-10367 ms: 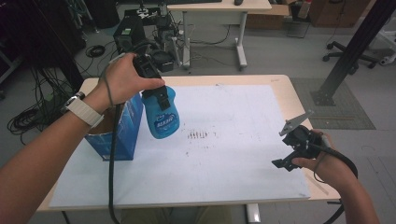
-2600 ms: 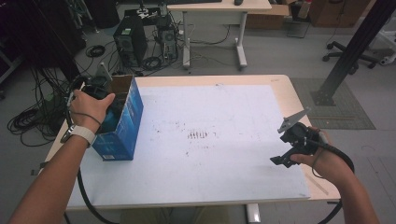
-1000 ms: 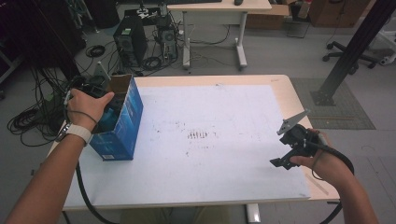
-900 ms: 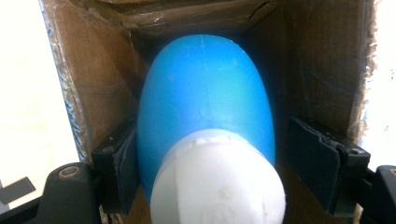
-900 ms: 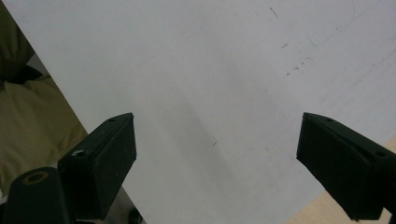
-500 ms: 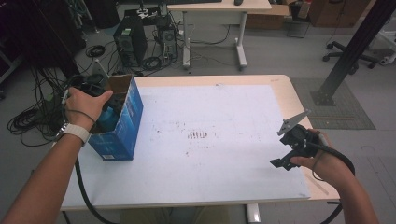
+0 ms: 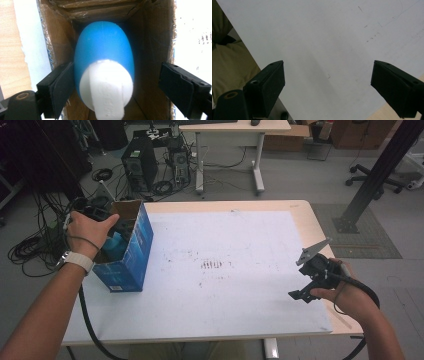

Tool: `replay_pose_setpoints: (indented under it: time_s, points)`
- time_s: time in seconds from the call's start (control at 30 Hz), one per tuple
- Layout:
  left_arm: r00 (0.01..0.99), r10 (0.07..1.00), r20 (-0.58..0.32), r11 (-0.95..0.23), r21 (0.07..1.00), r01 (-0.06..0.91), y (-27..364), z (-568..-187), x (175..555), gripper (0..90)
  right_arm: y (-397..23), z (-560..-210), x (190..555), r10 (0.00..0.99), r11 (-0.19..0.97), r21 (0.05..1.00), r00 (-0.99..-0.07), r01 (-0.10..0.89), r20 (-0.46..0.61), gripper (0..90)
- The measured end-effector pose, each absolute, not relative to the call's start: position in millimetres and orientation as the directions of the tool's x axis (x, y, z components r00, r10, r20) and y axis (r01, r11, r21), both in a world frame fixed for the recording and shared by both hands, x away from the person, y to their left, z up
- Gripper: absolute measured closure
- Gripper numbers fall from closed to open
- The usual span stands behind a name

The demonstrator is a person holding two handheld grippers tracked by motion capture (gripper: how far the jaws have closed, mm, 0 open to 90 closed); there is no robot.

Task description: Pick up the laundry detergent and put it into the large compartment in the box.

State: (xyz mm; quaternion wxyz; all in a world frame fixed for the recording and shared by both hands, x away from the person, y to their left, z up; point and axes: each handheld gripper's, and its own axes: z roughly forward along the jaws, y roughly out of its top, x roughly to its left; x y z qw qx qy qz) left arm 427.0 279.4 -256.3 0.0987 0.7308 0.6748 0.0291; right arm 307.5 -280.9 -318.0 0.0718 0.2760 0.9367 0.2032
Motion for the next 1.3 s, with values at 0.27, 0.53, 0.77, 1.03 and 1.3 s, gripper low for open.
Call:
replay_pose_setpoints:
  time_s: [0.27, 0.53, 0.77, 1.03, 1.3]
  points:
    - [0.105, 0.991, -0.08, -0.086, 0.214, 0.973, 278, -248, 425, 12.0, -282, -317, 306, 0.548, 0.764, 0.422, -0.836, 0.488, -0.025, 11.9]
    - [0.126, 0.991, -0.05, -0.113, 0.217, 0.97, 274, -234, 426, 11.3, -283, -316, 304, 0.551, 0.762, 0.422, -0.834, 0.49, -0.026, 12.0]
    - [0.166, 0.986, -0.021, -0.156, 0.248, 0.956, 270, -218, 425, 11.5, -283, -315, 304, 0.552, 0.762, 0.423, -0.834, 0.491, -0.026, 12.0]
    - [0.197, 0.98, -0.035, -0.18, 0.275, 0.944, 264, -201, 424, 10.8, -281, -314, 304, 0.549, 0.764, 0.422, -0.836, 0.489, -0.025, 12.0]
    - [0.232, 0.973, -0.019, -0.215, 0.305, 0.928, 258, -183, 421, 10.8, -281, -312, 305, 0.55, 0.764, 0.422, -0.834, 0.488, -0.031, 12.0]
